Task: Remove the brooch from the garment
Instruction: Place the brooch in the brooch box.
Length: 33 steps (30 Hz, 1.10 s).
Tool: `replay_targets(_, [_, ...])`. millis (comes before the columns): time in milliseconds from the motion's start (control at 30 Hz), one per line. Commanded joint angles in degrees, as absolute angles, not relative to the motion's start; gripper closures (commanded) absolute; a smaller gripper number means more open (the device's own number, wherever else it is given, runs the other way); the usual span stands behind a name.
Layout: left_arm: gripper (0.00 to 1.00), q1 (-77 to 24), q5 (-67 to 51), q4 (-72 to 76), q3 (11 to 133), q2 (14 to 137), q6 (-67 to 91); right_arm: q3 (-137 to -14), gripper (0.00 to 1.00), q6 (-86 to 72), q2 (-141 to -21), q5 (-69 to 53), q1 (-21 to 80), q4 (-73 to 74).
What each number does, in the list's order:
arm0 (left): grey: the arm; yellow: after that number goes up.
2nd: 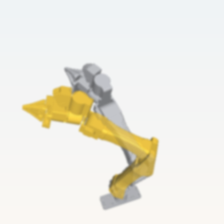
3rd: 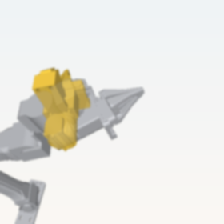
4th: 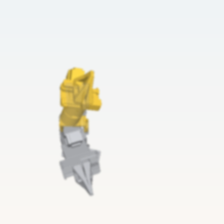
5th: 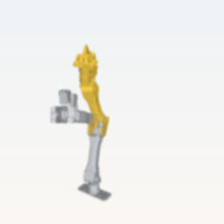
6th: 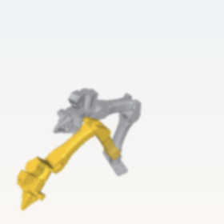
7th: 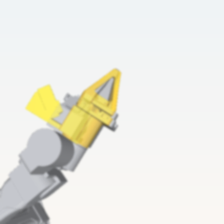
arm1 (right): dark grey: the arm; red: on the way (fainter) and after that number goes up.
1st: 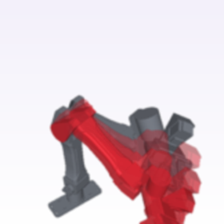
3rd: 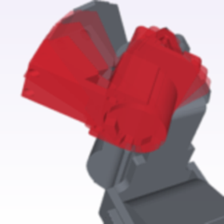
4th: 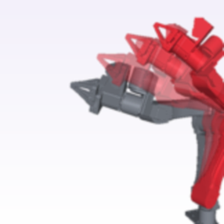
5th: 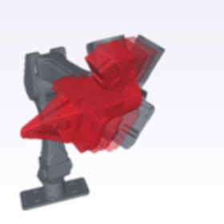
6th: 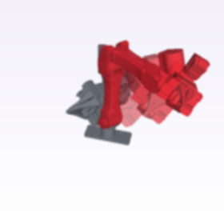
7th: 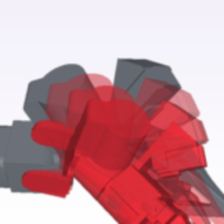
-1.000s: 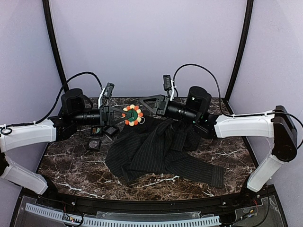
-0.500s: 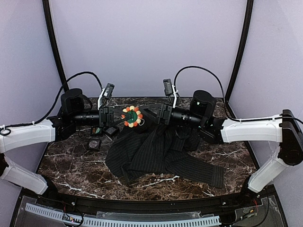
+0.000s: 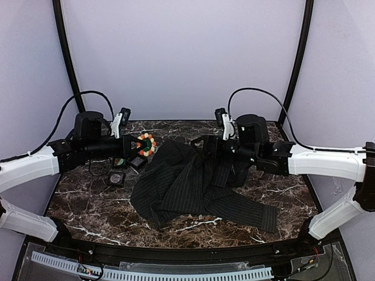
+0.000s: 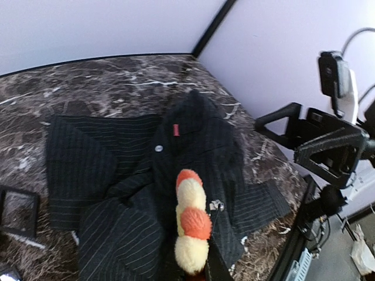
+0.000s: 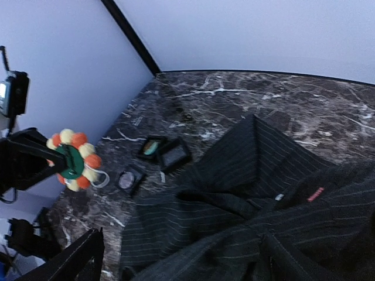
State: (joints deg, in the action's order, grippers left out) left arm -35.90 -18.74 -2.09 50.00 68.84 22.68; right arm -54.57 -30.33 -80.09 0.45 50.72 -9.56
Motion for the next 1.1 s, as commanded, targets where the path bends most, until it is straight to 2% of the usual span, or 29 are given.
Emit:
replay_targets(0, [0.99, -35.8, 1.3, -13.8, 47.8, 63.7, 26.0, -56.3, 0.05, -28.2, -78.9, 16.9, 50.0, 7.5])
replay_targets(200, [0.99, -35.3, 10.8, -24.8, 47.7, 62.1, 30.3, -58.9, 0.01, -28.3, -86.6, 15.3, 49.7, 8.2])
replay_targets(300, [0.99, -35.3, 13.2, -28.1, 49.0, 63.6, 30.2, -60.3, 0.06, -28.5, -90.8, 14.2, 49.2, 6.2])
replay_targets(333, [0.99, -35.2, 14.2, -29.6, 50.0, 64.1, 29.9, -60.1, 0.12, -28.4, -91.4, 12.8, 48.6, 4.6])
replay_targets(533, [0.99, -34.9, 20.1, -35.5, 56.1, 72.5, 24.9, -57.3, 0.80, -29.5, -90.9, 6.3, 42.9, -1.4])
replay_targets(633, [0.99, -34.7, 21.8, -35.8, 59.3, 76.6, 21.9, -55.0, 0.99, -29.7, -88.5, 3.9, 39.1, -2.7])
replay_targets(833, [0.99, -34.0, 22.1, -37.0, 67.1, 87.5, 16.5, -53.1, 1.00, -26.6, -81.1, 9.0, 31.1, 3.6])
replay_targets(1067, [0.99, -33.8, 28.2, -38.9, 76.0, 99.8, 12.3, -49.2, 1.00, -26.2, -70.8, 11.7, 24.2, 7.1])
